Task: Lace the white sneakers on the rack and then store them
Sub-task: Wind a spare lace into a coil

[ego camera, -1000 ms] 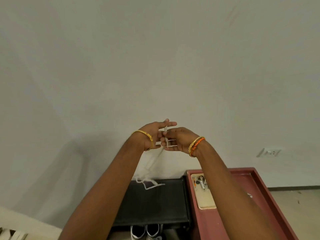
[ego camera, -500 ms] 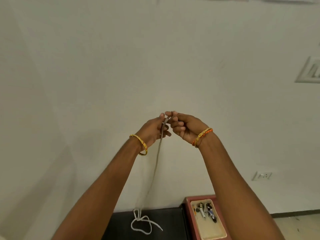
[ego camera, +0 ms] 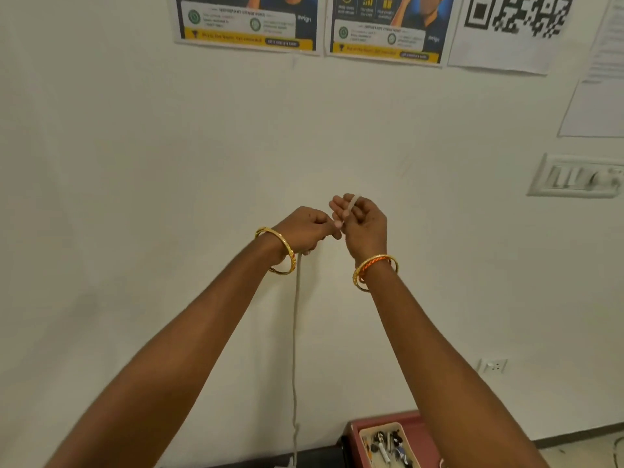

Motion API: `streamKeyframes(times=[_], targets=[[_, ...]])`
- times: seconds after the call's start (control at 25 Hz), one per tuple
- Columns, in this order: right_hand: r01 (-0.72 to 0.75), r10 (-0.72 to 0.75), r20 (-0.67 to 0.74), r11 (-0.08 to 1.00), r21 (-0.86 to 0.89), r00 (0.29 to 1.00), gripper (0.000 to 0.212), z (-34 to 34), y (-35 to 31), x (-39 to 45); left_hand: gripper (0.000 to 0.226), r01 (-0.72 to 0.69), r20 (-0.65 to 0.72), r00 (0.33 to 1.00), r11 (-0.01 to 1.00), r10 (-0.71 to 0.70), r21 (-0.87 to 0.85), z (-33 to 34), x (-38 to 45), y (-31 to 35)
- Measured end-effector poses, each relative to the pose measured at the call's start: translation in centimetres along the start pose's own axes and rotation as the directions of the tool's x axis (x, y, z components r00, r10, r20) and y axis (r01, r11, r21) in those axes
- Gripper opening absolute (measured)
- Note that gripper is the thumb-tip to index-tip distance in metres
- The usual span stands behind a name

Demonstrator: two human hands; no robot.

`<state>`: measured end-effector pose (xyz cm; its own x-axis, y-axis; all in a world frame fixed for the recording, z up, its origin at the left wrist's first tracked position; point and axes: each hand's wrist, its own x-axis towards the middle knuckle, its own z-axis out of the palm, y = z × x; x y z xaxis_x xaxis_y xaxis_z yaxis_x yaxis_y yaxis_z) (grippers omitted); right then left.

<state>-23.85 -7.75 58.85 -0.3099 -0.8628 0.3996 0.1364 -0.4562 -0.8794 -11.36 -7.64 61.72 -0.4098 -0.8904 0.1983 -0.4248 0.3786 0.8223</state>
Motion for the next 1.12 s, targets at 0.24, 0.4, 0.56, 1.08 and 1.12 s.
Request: streamKeyframes(times=[0.24,0.4,0.56,1.08,1.12], targets=[[0.047,0.024,0.283,0.970,-0.240,0.959,0.034,-1.5,0.5,-1.0,0.020,-0.155,-0.070,0.980,0.937,0.185,0.312,-3.1,1.7,1.9],[-0.225,0.242,0.547,0.969,-0.100,0.801,0.038,-2.9,-2.1,-2.1,0.014,-0.220,-0.160,0.952,0.947,0.260,0.234,-3.8,2.7,1.6],[-0.337,0.196,0.547,0.926,0.170,0.814,0.037,-3.4,-3.3,-2.2,0.010,-0.123,-0.190,0.977,0.981,0.093,-0.153,-1.8,2.9,-1.1],[-0.013,0.013,-0.002,0.998,0.055,1.000,0.029,-2.5,1.9,0.2,0.031,-0.134,-0.017,0.989,0.951,0.145,0.279,0.8,0.0,-1.7],[0.030,-0.027,0.021,0.993,-0.114,0.999,0.030,-2.8,2.5,0.0,0.030,-0.136,-0.063,0.985,0.948,0.161,0.289,0.3,0.2,-1.6]])
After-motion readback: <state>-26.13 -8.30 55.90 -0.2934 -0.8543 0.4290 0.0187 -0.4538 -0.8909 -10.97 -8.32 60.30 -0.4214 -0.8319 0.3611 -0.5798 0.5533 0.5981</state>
